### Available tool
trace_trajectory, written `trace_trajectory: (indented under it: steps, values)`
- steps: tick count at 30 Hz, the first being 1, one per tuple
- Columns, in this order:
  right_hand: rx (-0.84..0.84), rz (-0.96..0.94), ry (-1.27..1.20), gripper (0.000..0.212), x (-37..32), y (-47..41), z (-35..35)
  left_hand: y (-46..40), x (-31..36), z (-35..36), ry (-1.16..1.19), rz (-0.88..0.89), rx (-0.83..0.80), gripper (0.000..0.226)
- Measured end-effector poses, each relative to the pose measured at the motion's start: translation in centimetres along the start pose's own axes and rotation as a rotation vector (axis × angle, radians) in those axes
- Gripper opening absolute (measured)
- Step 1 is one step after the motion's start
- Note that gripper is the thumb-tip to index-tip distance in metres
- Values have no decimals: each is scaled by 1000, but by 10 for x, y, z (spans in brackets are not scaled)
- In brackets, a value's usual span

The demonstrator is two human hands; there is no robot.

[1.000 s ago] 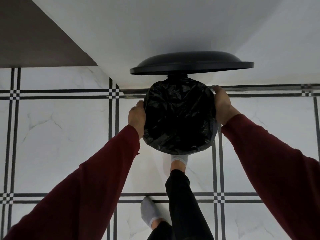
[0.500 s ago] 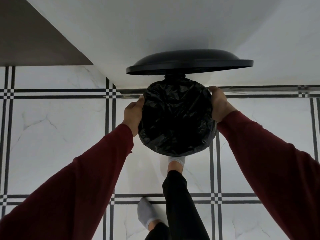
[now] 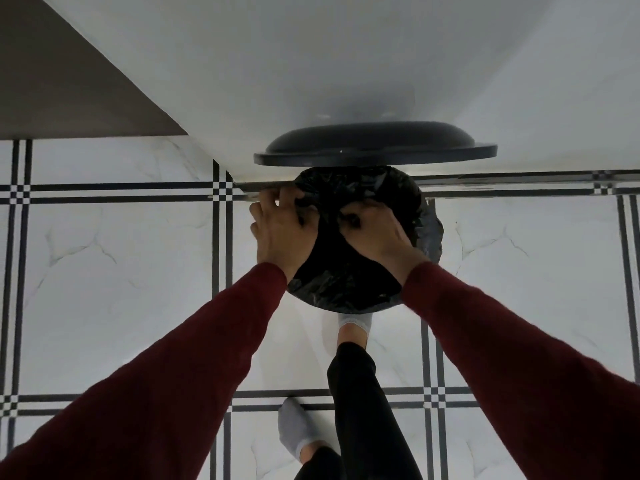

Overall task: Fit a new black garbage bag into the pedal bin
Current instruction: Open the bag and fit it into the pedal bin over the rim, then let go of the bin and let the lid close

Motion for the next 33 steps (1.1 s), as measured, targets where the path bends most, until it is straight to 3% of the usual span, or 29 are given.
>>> trace_trajectory:
  steps: [5,7,11,13,16,20,25,27,30,32,33]
  values:
    - [-101,108,16,55,2,-32,-14,-7,-17,3,173,-84,-51,34]
    - [-190,108,31,54,-2,-18,-9,-7,-17,3,183,-68,-66,34]
    - [-151,84,1,46,-11,16,7,-7,-18,2,180,-56,-68,37]
    - [-264,105,34,47,-7,18,27,-4,-20,5,174,-75,-86,40]
    - [-481,222,46,64,7,12,50,2,-23,12,161,-77,-135,46]
    - [-490,238,-27,63,15,12,62,7,-24,16,127,-61,-192,56]
    - [-119,125,-193,44,5,49,32,21,-11,-10,13,0,-71,53]
    - [144,135,-285,35,5,74,-5,31,-2,-33,64,39,36,46]
    - [676,151,-564,23,-2,121,-85,48,14,-78,280,81,218,42]
    - [963,24,-540,20,-22,149,-139,59,38,-114,352,212,315,44]
    - [1025,-72,-448,25,-37,155,-160,62,55,-128,326,319,327,46]
Point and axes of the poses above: each hand's wrist, its own y-axis away from the middle knuckle, its own z-axis out of the palm, x = y × z, the point moved 7 cm from there along -y, towards the middle knuckle, and after that the axes turned 1 degree about -z, right-handed, at the moved point
